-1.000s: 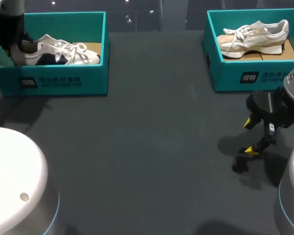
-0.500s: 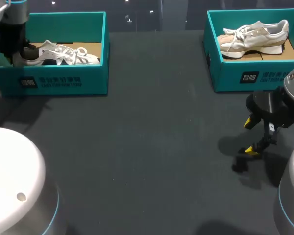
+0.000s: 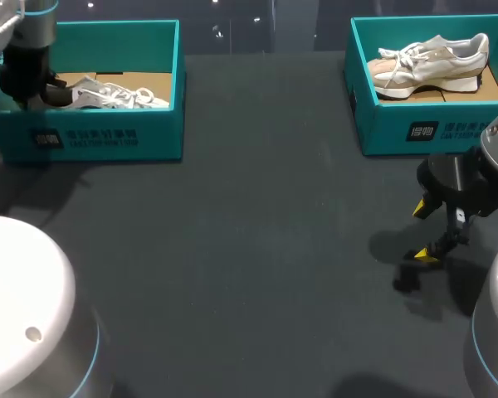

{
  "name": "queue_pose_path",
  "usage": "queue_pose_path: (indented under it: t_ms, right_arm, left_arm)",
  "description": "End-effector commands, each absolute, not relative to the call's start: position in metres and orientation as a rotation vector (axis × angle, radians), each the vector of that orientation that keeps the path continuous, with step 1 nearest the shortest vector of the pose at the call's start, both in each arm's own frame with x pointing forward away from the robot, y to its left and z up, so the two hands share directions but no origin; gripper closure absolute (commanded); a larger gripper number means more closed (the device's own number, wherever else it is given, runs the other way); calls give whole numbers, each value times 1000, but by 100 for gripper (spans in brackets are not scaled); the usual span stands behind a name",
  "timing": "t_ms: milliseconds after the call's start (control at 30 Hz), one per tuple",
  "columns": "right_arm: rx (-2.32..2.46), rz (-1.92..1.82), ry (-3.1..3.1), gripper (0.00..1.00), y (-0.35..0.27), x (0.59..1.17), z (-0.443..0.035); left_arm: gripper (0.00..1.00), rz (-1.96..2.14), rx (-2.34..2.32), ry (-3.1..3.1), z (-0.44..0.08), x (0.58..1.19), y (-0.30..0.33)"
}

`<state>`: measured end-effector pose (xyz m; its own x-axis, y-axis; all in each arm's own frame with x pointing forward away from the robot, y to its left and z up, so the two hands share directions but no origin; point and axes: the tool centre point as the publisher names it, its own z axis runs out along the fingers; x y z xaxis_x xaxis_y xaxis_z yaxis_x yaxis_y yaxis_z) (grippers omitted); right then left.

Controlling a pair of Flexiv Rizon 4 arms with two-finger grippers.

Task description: Take the shoe out of the shoebox, open the shoe tongue, remove and reinsert the insole, then place the shoe into the shoebox

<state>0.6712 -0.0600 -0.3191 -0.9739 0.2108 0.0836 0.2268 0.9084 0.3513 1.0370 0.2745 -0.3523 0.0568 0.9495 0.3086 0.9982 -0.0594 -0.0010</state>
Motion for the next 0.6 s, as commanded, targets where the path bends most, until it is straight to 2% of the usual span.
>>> queue_pose_path:
  t_ms: [33,467,600]
  right_arm:
    - [-348,-564,-3028,0,-60,670,-319]
    - [-348,-564,-3028,0,-60,670,-319]
    - [-348,-564,-3028,0,-60,670,-319]
  left_arm:
    - [100,-355,-2121,-2006,-358,1036,273]
    - [100,-354,-2156,-2034,-368,1044,271]
    - [87,-337,-2160,-2047,-368,1045,272]
